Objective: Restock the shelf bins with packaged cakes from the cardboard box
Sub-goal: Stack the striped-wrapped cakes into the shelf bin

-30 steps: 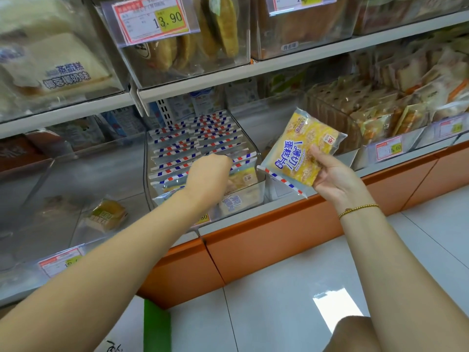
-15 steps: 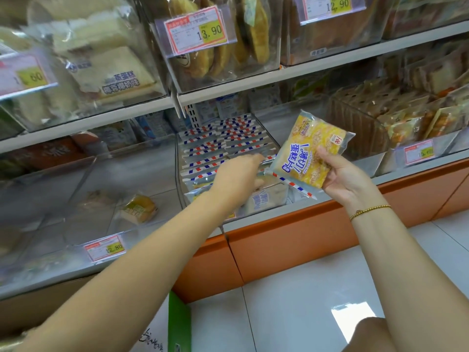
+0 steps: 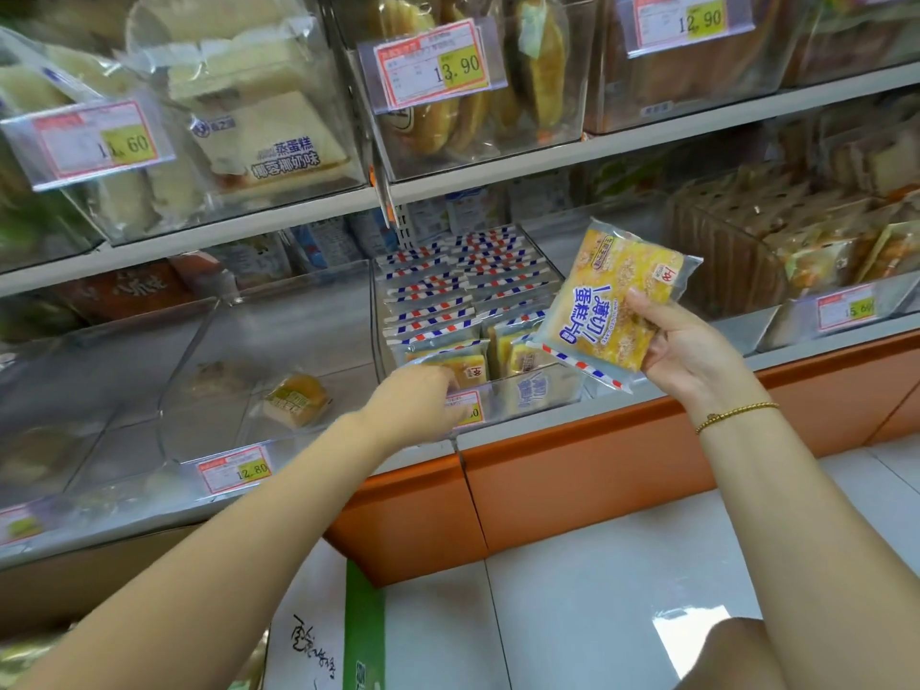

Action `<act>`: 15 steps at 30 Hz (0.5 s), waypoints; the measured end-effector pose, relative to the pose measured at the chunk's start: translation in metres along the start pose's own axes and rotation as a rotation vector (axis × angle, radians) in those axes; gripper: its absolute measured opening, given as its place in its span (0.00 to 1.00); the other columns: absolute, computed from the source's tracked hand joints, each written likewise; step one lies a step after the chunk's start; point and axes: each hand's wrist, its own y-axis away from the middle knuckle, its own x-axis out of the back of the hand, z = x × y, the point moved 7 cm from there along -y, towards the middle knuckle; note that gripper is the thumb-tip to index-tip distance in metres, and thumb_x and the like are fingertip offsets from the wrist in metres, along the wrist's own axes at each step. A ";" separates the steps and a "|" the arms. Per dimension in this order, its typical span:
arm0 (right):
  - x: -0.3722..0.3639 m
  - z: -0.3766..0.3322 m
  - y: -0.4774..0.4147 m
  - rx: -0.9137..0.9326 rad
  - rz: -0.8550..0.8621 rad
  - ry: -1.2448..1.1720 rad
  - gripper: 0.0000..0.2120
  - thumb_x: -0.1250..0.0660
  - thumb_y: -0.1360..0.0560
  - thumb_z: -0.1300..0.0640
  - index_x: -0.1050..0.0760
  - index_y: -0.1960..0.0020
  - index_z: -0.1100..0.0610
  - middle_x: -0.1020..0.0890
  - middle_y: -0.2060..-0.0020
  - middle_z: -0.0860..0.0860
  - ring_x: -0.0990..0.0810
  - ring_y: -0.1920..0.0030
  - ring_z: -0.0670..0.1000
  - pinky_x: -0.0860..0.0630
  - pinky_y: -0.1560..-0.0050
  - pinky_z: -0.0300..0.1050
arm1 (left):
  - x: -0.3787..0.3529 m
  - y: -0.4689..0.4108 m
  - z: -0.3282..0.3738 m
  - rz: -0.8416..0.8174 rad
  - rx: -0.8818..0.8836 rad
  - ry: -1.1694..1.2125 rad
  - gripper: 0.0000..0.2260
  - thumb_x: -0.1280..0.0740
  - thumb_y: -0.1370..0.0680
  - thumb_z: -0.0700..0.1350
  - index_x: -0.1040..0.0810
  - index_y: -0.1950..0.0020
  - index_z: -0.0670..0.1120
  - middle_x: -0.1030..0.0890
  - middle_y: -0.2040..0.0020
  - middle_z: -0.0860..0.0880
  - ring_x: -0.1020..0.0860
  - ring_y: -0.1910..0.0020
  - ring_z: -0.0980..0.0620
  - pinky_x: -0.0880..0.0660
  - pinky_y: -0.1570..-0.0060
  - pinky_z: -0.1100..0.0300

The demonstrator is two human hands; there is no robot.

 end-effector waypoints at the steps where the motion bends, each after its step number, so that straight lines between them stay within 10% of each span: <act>1: 0.000 -0.001 0.001 0.008 -0.002 0.008 0.14 0.35 0.23 0.61 0.26 0.38 0.57 0.16 0.46 0.54 0.17 0.45 0.53 0.18 0.50 0.53 | 0.000 -0.004 -0.001 -0.047 -0.007 0.042 0.15 0.37 0.22 0.54 0.23 0.41 0.46 0.19 0.48 0.48 0.22 0.52 0.51 0.23 0.52 0.57; 15: -0.041 -0.009 0.011 0.197 -0.124 0.276 0.17 0.24 0.44 0.53 0.17 0.55 0.53 0.15 0.54 0.51 0.16 0.52 0.50 0.19 0.50 0.47 | 0.001 -0.008 -0.011 -0.203 0.019 0.262 0.20 0.39 0.21 0.59 0.27 0.36 0.47 0.23 0.41 0.49 0.24 0.44 0.51 0.26 0.42 0.55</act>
